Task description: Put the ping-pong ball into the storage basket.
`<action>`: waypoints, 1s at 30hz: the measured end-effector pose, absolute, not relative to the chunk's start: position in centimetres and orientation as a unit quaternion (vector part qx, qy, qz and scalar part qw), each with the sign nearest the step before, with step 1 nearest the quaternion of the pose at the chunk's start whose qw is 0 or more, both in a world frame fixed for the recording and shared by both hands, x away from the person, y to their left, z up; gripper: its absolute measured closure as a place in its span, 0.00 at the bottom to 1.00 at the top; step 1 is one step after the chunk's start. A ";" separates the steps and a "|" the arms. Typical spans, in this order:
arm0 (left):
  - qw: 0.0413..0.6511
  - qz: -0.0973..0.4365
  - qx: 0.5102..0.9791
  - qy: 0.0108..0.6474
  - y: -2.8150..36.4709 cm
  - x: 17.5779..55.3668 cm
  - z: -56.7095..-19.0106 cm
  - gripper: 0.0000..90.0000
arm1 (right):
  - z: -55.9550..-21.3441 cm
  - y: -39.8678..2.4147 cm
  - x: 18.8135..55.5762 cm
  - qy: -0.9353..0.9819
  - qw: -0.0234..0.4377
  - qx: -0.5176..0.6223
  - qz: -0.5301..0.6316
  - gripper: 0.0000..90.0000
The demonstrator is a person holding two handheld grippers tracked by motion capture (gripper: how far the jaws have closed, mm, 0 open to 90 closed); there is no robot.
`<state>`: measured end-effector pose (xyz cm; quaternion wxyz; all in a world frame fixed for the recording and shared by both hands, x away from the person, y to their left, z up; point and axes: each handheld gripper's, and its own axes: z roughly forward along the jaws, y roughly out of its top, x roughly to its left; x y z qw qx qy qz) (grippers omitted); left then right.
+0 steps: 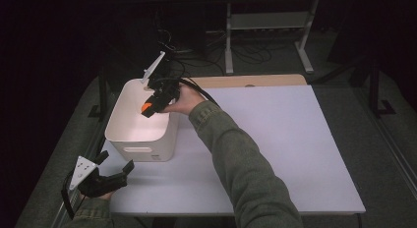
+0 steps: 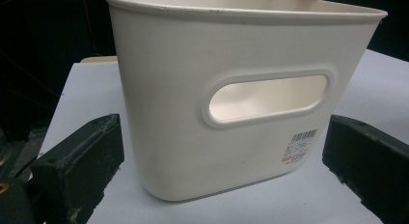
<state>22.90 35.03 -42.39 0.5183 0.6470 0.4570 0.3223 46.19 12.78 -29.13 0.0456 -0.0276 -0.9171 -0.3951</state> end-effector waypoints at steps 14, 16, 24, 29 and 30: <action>0.517 0.323 0.648 0.456 35.0 22.9 -42.4 0.00 | -28.6 11.6 46.4 -0.915 0.038 -0.062 -0.398 0.29; 0.517 0.323 0.648 0.456 35.0 22.9 -42.4 0.00 | -28.6 11.4 46.5 -0.914 0.036 -0.068 -0.398 0.25; 0.516 0.323 0.649 0.457 35.0 23.0 -42.4 0.00 | -28.4 10.2 46.3 -0.910 0.018 -0.082 -0.405 0.15; 0.516 0.323 0.649 0.456 34.9 23.0 -42.4 0.00 | -28.0 9.3 46.2 -0.905 0.011 -0.088 -0.415 0.09; 0.516 0.323 0.649 0.456 34.9 23.0 -42.4 0.00 | -28.0 9.0 46.1 -0.906 0.006 -0.092 -0.413 0.05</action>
